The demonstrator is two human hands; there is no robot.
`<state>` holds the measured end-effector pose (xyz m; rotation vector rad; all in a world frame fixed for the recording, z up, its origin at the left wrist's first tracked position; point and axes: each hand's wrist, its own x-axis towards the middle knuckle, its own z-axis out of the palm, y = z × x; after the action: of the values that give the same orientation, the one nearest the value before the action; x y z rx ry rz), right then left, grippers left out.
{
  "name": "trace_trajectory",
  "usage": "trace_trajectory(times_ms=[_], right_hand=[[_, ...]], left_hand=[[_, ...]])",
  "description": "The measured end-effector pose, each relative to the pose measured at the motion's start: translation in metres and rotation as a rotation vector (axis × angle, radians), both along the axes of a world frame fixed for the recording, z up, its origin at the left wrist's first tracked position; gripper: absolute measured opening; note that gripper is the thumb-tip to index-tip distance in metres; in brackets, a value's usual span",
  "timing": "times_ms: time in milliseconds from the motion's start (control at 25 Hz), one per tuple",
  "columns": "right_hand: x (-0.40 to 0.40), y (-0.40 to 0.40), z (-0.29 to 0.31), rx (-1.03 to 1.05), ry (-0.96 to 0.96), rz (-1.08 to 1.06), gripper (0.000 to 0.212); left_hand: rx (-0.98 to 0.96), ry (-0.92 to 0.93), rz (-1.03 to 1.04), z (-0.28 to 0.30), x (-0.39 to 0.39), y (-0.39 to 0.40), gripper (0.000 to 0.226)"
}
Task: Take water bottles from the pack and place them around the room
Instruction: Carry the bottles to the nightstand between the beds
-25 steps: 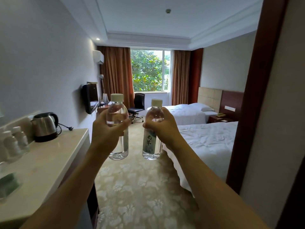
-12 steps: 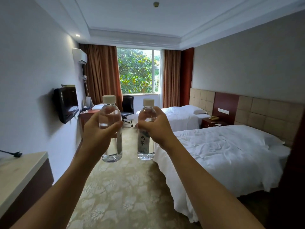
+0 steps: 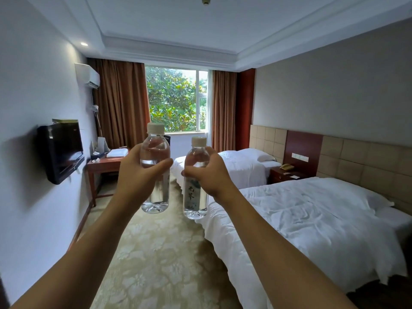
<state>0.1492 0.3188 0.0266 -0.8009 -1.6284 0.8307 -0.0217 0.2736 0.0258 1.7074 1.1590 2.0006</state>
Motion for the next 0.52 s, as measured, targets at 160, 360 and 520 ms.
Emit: trace_trajectory(times_ms=[160, 360, 520], right_hand=[[-0.039, 0.091, 0.007, 0.006, 0.023, -0.035, 0.037], [-0.078, 0.206, -0.001, -0.014, 0.009, -0.036, 0.035], [-0.106, 0.318, -0.015, 0.028, 0.003, -0.036, 0.041]], left_hand=[[0.003, -0.016, -0.037, 0.005, -0.040, 0.103, 0.037], [-0.017, -0.019, -0.030, -0.010, -0.078, 0.223, 0.038], [-0.025, -0.027, 0.007, -0.029, -0.103, 0.331, 0.036]])
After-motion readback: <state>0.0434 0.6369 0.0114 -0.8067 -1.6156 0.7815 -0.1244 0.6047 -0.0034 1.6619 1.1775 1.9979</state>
